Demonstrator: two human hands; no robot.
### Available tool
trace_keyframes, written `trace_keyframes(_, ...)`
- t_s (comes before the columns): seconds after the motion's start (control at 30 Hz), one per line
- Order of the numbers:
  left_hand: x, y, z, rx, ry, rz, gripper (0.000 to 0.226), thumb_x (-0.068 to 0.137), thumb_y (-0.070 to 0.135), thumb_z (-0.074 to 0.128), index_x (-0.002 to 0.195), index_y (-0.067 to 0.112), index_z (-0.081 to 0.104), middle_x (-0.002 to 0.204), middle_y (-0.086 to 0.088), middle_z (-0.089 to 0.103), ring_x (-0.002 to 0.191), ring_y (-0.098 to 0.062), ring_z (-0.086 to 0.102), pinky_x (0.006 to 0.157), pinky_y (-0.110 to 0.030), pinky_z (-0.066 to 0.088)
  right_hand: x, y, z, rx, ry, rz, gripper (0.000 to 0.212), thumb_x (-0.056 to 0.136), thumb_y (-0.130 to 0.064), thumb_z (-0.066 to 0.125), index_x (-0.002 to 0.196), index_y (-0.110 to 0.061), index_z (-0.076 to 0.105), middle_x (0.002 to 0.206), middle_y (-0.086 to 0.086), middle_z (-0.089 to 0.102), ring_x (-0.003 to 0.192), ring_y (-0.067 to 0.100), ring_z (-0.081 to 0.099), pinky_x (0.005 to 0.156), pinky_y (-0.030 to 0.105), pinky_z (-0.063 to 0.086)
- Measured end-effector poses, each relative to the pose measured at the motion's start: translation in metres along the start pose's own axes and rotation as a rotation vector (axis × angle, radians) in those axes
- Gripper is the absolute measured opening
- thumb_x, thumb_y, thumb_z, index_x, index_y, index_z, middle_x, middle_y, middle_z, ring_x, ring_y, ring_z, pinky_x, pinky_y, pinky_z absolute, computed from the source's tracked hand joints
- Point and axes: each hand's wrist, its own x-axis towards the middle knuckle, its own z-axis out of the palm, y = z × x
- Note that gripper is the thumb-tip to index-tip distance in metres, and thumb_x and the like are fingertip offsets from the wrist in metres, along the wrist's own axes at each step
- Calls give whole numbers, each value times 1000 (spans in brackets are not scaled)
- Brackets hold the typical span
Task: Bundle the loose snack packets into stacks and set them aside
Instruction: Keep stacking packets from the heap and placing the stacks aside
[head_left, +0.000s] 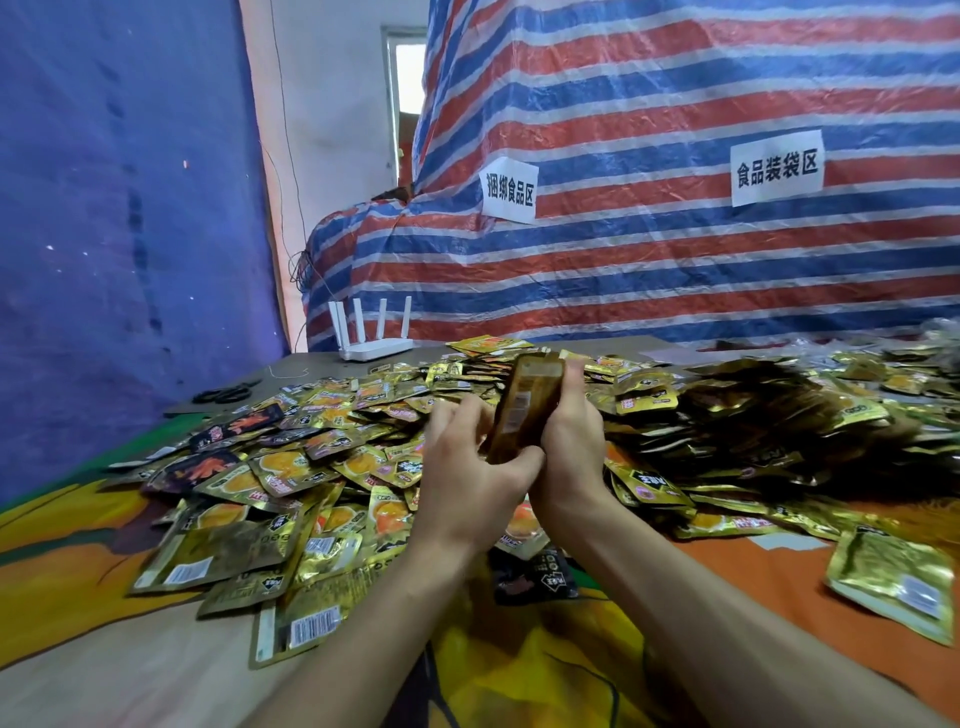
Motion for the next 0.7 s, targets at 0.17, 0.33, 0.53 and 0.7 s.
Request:
trace_keyframes(0.17,3,-11,-5,-205,-257,-166,21,64,26,65,82,14,67,72,-2,67,70,-20,64,63,-30,53,-9,4,-3,-12,-117,146,63,102,-59,37,105,-8,74,100,13,77,94,28,75,87,40,60)
trace_keyframes(0.33,4,-18,-5,-353,-132,-74,46,74,6,73,118,9,63,94,2,74,86,-3,70,70,-14,52,-11,4,-3,-68,-312,-10,58,100,-58,42,104,-10,74,95,3,78,91,16,75,79,29,60)
trace_keyframes(0.53,-1,-18,0,-673,-208,-262,36,60,-2,58,95,-5,63,73,-13,62,67,-25,62,56,-30,48,-21,17,-2,-187,-312,0,37,100,-35,53,107,-2,68,99,14,72,94,24,70,77,28,58)
trace_keyframes(0.7,-5,-19,0,-656,-257,-261,32,60,0,59,91,3,68,67,-11,62,56,-21,60,50,-27,47,-24,13,-4,-85,-323,164,56,85,-67,59,88,-15,80,100,16,75,97,32,73,92,46,57)
